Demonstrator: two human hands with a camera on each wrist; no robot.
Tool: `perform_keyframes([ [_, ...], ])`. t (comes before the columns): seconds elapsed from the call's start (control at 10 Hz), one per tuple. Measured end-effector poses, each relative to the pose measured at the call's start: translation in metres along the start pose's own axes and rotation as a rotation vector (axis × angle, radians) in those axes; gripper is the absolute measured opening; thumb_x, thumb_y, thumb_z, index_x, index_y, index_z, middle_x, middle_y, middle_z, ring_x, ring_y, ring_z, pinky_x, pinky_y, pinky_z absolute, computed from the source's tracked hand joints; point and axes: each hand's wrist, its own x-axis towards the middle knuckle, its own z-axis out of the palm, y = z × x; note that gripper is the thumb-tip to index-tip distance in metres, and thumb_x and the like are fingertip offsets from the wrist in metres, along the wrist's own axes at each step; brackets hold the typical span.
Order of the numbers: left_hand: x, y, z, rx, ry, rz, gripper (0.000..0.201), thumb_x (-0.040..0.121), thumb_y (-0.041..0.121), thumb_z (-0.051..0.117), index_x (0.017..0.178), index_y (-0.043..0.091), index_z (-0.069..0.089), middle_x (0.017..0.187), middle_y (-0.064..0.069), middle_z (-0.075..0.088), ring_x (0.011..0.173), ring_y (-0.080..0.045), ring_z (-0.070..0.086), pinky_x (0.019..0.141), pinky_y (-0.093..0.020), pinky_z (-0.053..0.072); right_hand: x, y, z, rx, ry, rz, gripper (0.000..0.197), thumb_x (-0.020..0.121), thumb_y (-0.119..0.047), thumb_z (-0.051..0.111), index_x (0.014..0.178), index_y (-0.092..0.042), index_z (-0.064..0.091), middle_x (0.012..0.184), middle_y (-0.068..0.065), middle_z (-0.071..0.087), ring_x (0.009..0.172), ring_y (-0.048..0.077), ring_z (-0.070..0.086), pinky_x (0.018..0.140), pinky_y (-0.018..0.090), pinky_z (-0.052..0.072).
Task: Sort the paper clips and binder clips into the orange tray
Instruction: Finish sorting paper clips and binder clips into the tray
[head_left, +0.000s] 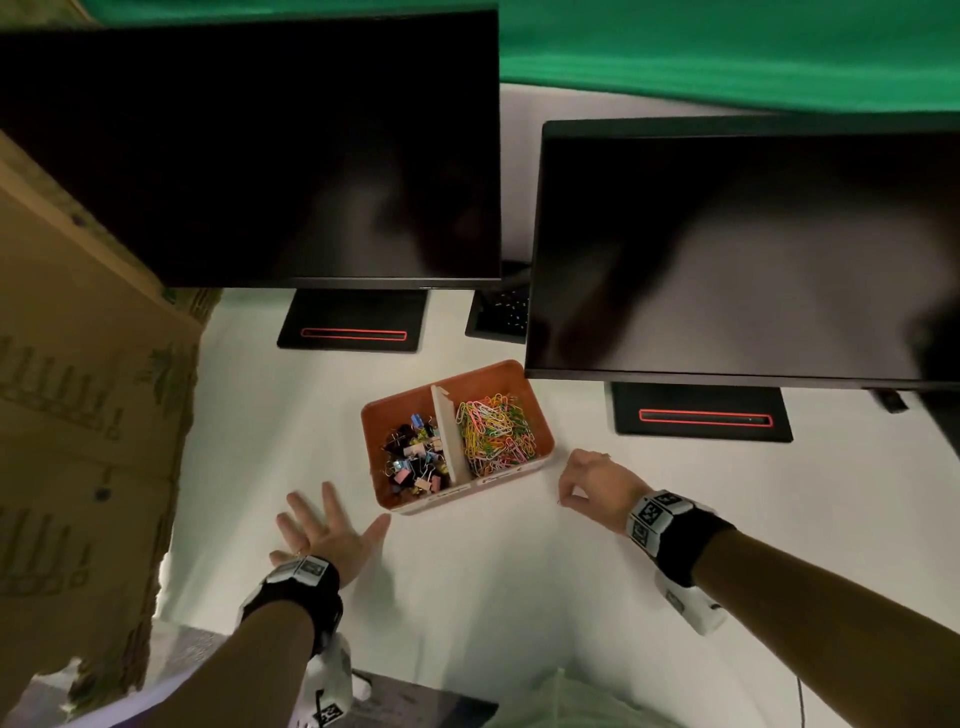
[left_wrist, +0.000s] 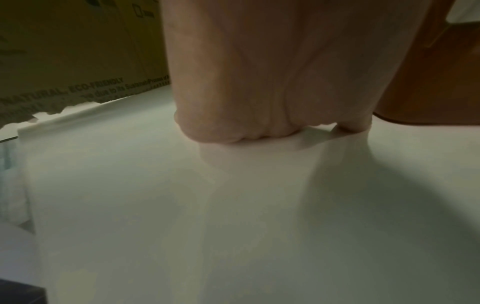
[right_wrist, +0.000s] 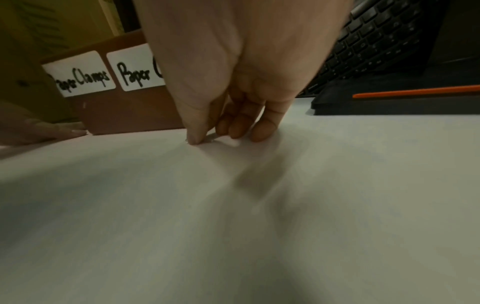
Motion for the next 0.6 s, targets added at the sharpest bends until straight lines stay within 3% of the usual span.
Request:
perform_keyframes([
  [0.1, 0.000, 0.000, -0.001, 0.002, 0.003, -0.005, 0.096, 0.075, 0.082, 0.021, 0.137, 0.029, -0.031, 0.142, -0.012, -0.044, 0.135, -0.038, -0.028, 0.109, -0.064, -0.001, -0.003, 0.000, -0.001, 0.007, -0.031, 0.031, 0.017, 0.094, -0.025, 0.049, 0.103, -0.018, 0.062, 0.115, 0.001, 0.055, 0.100, 0.020, 0.056, 0.089, 0.028, 0.044],
  [0.2, 0.000, 0.000, -0.001, 0.012, -0.003, -0.006, 0.097, 0.074, 0.083, 0.020, 0.137, 0.030, -0.031, 0.142, -0.012, -0.044, 0.135, -0.038, -0.029, 0.110, -0.063, 0.000, -0.002, 0.003, -0.019, 0.098, 0.078, 0.103, 0.013, 0.096, -0.022, 0.044, 0.100, -0.019, 0.056, 0.108, 0.002, 0.056, 0.096, 0.023, 0.058, 0.083, 0.028, 0.044],
  [0.3, -0.001, 0.000, -0.001, 0.017, -0.005, -0.001, 0.097, 0.073, 0.083, 0.020, 0.137, 0.030, -0.031, 0.142, -0.012, -0.044, 0.135, -0.038, -0.029, 0.110, -0.063, 0.000, 0.001, -0.007, -0.054, 0.140, 0.343, 0.097, 0.010, 0.096, -0.028, 0.045, 0.097, -0.021, 0.053, 0.102, -0.002, 0.054, 0.086, 0.021, 0.059, 0.075, 0.031, 0.047],
  [0.4, 0.000, -0.001, -0.002, 0.005, -0.006, -0.007, 0.098, 0.073, 0.083, 0.020, 0.137, 0.030, -0.031, 0.143, -0.011, -0.043, 0.135, -0.038, -0.029, 0.110, -0.063, -0.001, 0.003, -0.041, -0.083, 0.096, 0.465, -0.064, 0.012, 0.096, -0.030, 0.047, 0.096, -0.021, 0.053, 0.099, -0.007, 0.055, 0.077, 0.011, 0.053, 0.062, 0.022, 0.042],
  [0.5, 0.002, -0.002, -0.001, -0.006, 0.012, -0.011, 0.098, 0.073, 0.083, 0.021, 0.137, 0.030, -0.031, 0.142, -0.011, -0.044, 0.135, -0.038, -0.029, 0.110, -0.063, -0.001, 0.010, -0.074, -0.086, 0.044, 0.438, -0.206, 0.013, 0.095, -0.033, 0.049, 0.098, -0.023, 0.056, 0.100, -0.009, 0.062, 0.083, 0.008, 0.057, 0.072, 0.022, 0.050],
  [0.6, 0.002, 0.000, 0.000, 0.001, 0.031, -0.019, 0.098, 0.073, 0.083, 0.021, 0.137, 0.030, -0.031, 0.143, -0.011, -0.043, 0.135, -0.038, -0.029, 0.110, -0.063, -0.001, 0.024, -0.088, -0.085, 0.036, 0.365, -0.134, 0.022, 0.094, -0.041, 0.048, 0.109, -0.025, 0.054, 0.106, -0.006, 0.062, 0.093, 0.013, 0.059, 0.080, 0.031, 0.052],
])
